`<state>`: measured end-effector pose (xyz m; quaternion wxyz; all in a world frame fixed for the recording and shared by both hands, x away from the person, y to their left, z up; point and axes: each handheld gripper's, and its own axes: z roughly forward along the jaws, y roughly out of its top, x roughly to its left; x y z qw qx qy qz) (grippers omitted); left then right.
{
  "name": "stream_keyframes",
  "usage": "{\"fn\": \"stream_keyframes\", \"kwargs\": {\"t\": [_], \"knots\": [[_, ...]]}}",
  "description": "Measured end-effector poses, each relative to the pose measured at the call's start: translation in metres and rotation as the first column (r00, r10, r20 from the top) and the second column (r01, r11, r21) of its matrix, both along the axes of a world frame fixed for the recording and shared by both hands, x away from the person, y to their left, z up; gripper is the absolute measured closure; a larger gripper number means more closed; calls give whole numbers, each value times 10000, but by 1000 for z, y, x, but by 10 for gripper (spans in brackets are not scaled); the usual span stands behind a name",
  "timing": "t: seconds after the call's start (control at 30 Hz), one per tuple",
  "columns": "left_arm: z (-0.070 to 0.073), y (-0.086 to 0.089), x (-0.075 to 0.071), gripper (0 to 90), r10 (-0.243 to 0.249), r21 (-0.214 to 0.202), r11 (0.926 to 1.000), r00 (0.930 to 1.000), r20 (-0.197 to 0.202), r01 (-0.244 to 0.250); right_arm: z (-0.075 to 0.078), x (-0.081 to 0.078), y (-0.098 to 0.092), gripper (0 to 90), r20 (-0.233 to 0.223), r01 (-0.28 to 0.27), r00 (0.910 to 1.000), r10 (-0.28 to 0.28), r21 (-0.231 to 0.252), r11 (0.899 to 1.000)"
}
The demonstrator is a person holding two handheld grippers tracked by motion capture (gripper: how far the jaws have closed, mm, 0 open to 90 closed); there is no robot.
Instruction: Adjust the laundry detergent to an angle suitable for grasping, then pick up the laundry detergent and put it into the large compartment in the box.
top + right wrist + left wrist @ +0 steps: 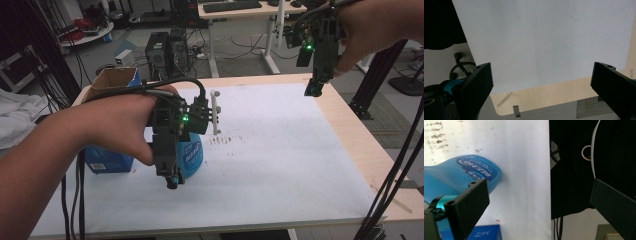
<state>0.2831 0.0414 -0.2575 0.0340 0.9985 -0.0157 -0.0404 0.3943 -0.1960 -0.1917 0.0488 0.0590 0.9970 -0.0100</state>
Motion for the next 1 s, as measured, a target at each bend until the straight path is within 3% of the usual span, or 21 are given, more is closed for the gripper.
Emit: {"fn": "stream_keyframes", "kwargs": {"t": [0.4,1.0], "knots": [[3,0,0,22,140,-209,9997,9998,146,-137,-1,-2,0,33,57,-69,10000,70,-78,9999],[3,1,-3,22,-12,-92,10000,9999,159,13,-6,-3,-2,33,-8,51,10000,-51,2,10000]]}}
